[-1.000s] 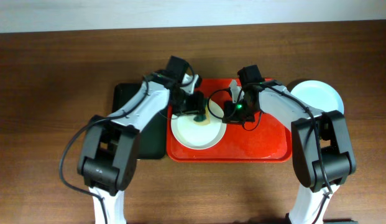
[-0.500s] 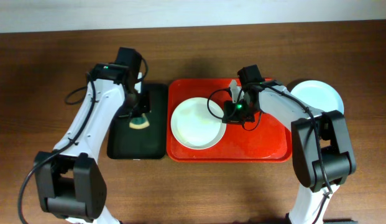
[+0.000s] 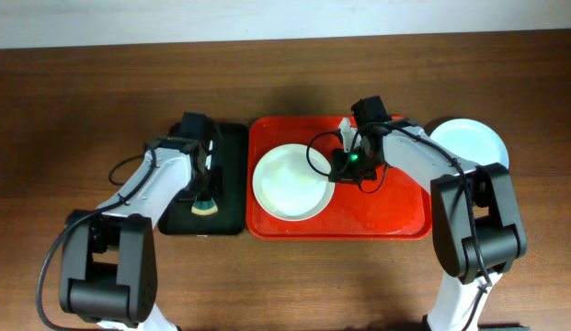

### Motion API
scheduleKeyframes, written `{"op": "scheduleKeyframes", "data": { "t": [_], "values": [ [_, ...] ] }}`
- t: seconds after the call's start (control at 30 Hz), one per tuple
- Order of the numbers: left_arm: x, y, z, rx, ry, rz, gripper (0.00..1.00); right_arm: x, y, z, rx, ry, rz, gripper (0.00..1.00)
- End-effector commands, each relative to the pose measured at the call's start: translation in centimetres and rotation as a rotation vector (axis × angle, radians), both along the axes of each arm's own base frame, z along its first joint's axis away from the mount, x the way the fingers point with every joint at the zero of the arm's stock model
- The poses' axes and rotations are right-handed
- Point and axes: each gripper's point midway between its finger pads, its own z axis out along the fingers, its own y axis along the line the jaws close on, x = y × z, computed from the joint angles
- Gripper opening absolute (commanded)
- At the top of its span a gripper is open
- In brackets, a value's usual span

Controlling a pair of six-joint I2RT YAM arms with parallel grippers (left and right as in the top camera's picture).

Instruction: Clean dirty plates on tray and stack at the side

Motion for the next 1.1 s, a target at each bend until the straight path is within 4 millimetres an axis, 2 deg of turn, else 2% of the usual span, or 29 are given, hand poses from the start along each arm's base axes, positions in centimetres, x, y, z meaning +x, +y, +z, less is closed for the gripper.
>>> {"op": "scheduleKeyframes", "data": {
  "t": [0.0, 0.03, 0.07, 0.1, 0.17, 0.27, 0.33, 0.43, 0.47, 0.5, 0.53, 0.6, 0.7, 0.9, 0.97, 1.07],
  "values": [
    [0.0, 0.2, -0.3, 0.011, -0.008, -0.014, 0.02, -0.4, 0.4, -0.5, 0.013, 0.016, 0.013, 0.04],
    [0.0, 0.2, -0.3, 0.01, -0.01, -0.014, 0.14, -0.4, 0.4, -0.5, 0.013, 0.016, 0.013, 0.04],
    [0.0, 0.1, 0.0, 0.008, -0.006, -0.015, 0.42, -0.4, 0.4, -0.5, 0.013, 0.016, 0.013, 0.04],
    [0.0, 0.2, 0.5, 0.009, 0.004, -0.014, 0.52, -0.4, 0.4, -0.5, 0.013, 0.016, 0.013, 0.04],
    [0.5, 0.2, 2.5, 0.011, 0.01, -0.012, 0.54, -0.4, 0.4, -0.5, 0.012, 0.016, 0.013, 0.04],
    [2.5, 0.4, 7.4, 0.0, -0.054, 0.006, 0.55, -0.4, 0.4, -0.5, 0.012, 0.016, 0.013, 0.04],
    [4.6, 1.1, 12.6, -0.016, -0.172, 0.051, 0.57, -0.4, 0.4, -0.5, 0.012, 0.015, 0.014, 0.04],
    [5.9, 2.6, 17.8, -0.053, -0.299, 0.187, 0.62, -0.4, 0.4, -0.5, 0.012, 0.016, 0.013, 0.04],
    [6.0, 3.4, 19.2, -0.067, -0.335, 0.244, 0.72, -0.4, 0.4, -0.5, 0.012, 0.016, 0.013, 0.04],
    [6.2, 4.5, 20.6, -0.079, -0.377, 0.302, 0.96, -0.4, 0.4, -0.5, 0.012, 0.015, 0.014, 0.06],
    [6.1, 5.3, 21.3, -0.08, -0.398, 0.325, 0.99, -0.4, 0.4, -0.5, 0.012, 0.016, 0.013, 0.11],
    [5.9, 6.6, 22.0, -0.077, -0.421, 0.358, 0.99, -0.4, 0.4, -0.5, 0.012, 0.015, 0.013, 0.12],
    [5.5, 8.0, 22.0, -0.068, -0.414, 0.391, 0.99, -0.2, 0.4, -0.5, 0.014, 0.007, 0.013, 0.12],
    [5.4, 8.2, 21.9, -0.066, -0.41, 0.399, 0.99, 0.2, 0.5, -0.4, 0.014, -0.008, 0.013, 0.11],
    [5.4, 8.2, 21.9, -0.066, -0.41, 0.399, 0.99, 0.2, 0.5, -0.5, 0.013, -0.01, 0.013, 0.04],
    [5.4, 8.2, 21.9, -0.066, -0.41, 0.399, 0.99, 0.2, 0.5, -0.5, 0.014, -0.01, 0.013, 0.04]
  ]
}}
